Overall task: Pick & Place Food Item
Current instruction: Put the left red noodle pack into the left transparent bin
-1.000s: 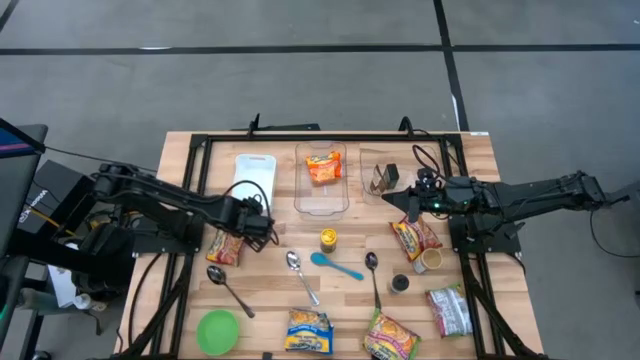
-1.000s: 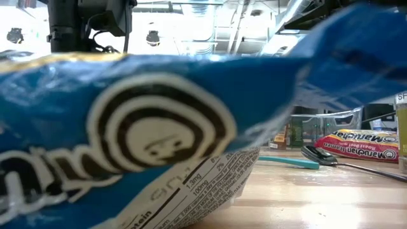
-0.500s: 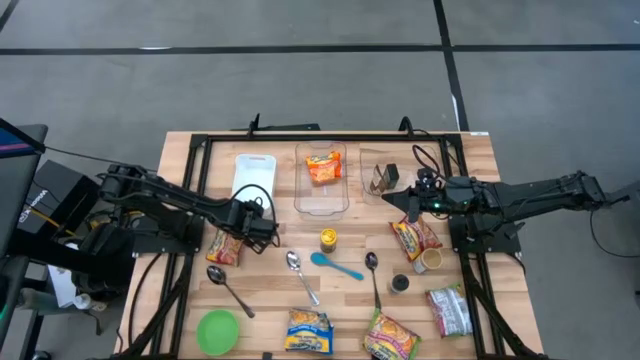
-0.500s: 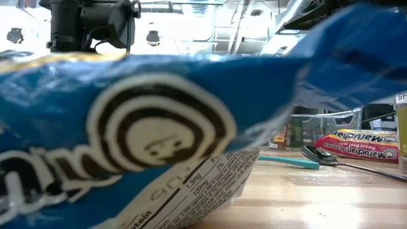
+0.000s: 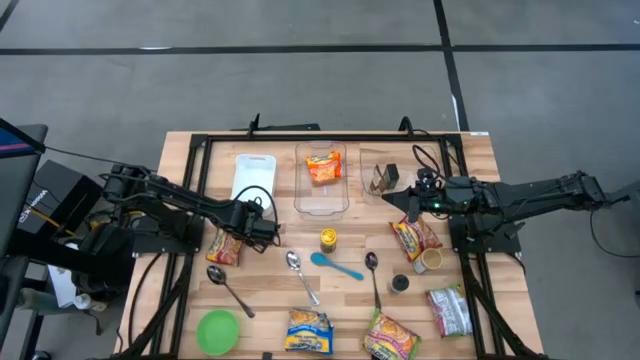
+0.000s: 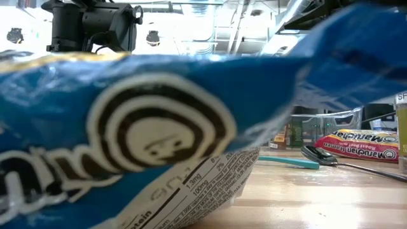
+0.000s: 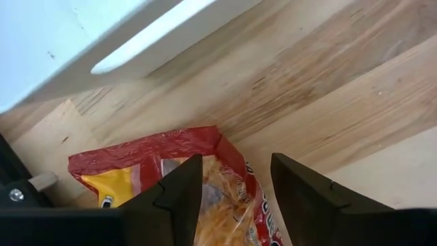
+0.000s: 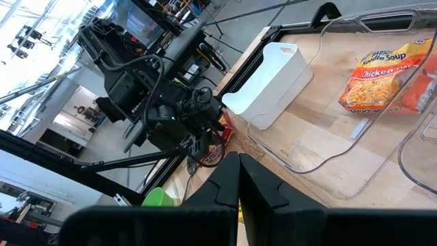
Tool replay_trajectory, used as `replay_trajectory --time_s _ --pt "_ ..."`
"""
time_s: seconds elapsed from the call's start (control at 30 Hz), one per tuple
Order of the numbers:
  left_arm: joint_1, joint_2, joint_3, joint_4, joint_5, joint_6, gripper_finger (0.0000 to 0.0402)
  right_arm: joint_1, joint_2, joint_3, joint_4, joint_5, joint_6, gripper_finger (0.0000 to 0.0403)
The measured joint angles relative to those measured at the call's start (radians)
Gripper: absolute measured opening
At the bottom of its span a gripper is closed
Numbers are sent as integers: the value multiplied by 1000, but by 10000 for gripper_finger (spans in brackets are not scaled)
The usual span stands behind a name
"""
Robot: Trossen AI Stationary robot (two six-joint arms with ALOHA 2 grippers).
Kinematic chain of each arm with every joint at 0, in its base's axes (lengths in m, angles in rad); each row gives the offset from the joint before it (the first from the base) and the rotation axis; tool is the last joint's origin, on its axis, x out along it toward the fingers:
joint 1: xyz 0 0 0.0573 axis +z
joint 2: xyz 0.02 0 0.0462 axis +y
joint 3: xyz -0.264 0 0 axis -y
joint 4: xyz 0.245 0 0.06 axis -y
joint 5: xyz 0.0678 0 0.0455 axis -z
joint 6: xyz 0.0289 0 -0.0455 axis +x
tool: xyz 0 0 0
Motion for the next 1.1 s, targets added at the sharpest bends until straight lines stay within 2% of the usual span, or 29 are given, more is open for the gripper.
replay_trajectory --time_s 0.87,1.1 --pt "0 0 0 7 -5 -14 85 0 0 0 0 0 -8 0" --pt "0 0 0 54 -4 -14 50 0 0 0 0 0 -8 0"
